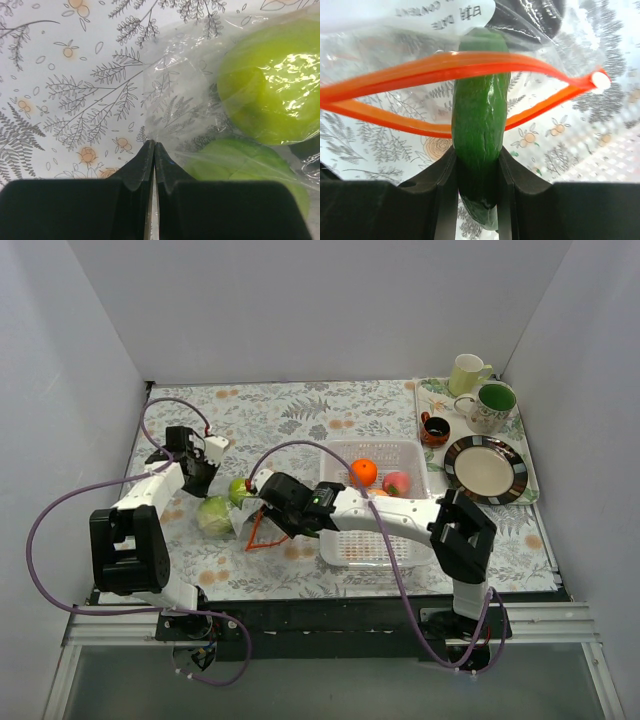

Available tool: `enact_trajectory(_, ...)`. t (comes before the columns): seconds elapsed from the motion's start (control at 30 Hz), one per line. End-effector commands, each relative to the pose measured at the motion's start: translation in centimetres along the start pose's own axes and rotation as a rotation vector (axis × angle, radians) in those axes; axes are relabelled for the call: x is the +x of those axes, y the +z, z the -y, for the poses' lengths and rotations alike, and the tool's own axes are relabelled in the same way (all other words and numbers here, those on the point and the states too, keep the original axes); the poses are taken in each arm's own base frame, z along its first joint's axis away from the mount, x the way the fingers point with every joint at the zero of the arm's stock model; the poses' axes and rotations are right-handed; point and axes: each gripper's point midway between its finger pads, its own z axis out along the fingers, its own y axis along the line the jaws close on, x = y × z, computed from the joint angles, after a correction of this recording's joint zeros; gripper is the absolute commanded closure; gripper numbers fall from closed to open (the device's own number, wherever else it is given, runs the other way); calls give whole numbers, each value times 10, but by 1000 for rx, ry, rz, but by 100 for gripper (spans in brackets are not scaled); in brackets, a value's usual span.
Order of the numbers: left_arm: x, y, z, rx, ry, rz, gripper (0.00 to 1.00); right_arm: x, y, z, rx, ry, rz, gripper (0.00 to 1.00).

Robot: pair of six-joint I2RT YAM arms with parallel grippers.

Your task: Open the zip-top bag and remove the fake food

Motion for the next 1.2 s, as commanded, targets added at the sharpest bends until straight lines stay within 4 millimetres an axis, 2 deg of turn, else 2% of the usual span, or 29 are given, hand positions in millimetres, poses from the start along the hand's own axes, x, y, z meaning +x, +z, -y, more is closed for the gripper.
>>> enact_trajectory(0.0, 6, 0, 4, 0, -10, 20, 100, -25, -47, 22, 87, 107, 47, 85)
enact_trajectory(0.07, 8, 1, 4, -1, -9, 14, 100, -23, -61, 37, 132, 148, 52, 94)
enact_trajectory(0.1, 7, 1, 4, 0, -10, 16, 100, -30, -77, 45, 144, 176, 93, 96)
enact_trajectory(0.13, 5, 1, 3, -1, -11, 20, 100, -26, -81, 56, 163, 209, 100, 97)
enact_trajectory(0.17, 4, 1, 3, 1, -15, 22, 100, -32, -88, 62, 163, 230, 137, 97)
enact_trajectory(0.2, 0, 0, 1, -3, -17, 32, 100, -39, -105, 70, 174, 248, 189, 97)
enact_trajectory(0.27, -4, -1, 2, 5, -27, 40, 100, -33, -115, 95, 245, 298, 210, 99)
enact_trajectory(0.3, -7, -2, 1, 4, -31, 46, 100, -32, -128, 110, 296, 322, 237, 99)
enact_trajectory(0.37, -9, -3, 1, 8, -38, 52, 100, -20, -132, 137, 340, 384, 235, 99)
enact_trajectory(0.4, -9, -3, 1, 7, -39, 53, 100, -23, -139, 141, 311, 409, 265, 99)
enact_trajectory(0.47, -9, -3, 2, 9, -41, 53, 100, -13, -138, 154, 310, 436, 262, 99)
enact_trajectory(0.5, -9, -3, 2, 9, -41, 53, 100, -20, -139, 147, 241, 432, 297, 99)
enact_trajectory(0.6, -8, -3, 3, 9, -44, 54, 100, -8, -127, 155, 268, 456, 257, 99)
enact_trajectory(0.77, -8, -6, 4, 12, -42, 58, 100, 29, -113, 181, 408, 492, 127, 99)
enact_trajectory(0.87, -9, -9, 6, 27, -44, 61, 100, 54, -95, 180, 405, 483, 27, 79)
enact_trajectory(0.9, -11, -9, 6, 29, -43, 69, 100, 58, -89, 175, 376, 475, 6, 64)
enact_trajectory(0.93, -12, -10, 7, 32, -42, 74, 100, 64, -84, 174, 374, 474, -18, 56)
enact_trajectory(0.97, -13, -10, 8, 35, -45, 74, 100, 72, -76, 173, 373, 468, -55, 37)
enact_trajectory(1.07, -14, -11, 9, 45, -56, 76, 100, 75, -61, 167, 336, 461, -106, 22)
enact_trajectory(1.17, -13, -15, 14, 61, -57, 77, 100, 70, -54, 161, 298, 465, -120, 13)
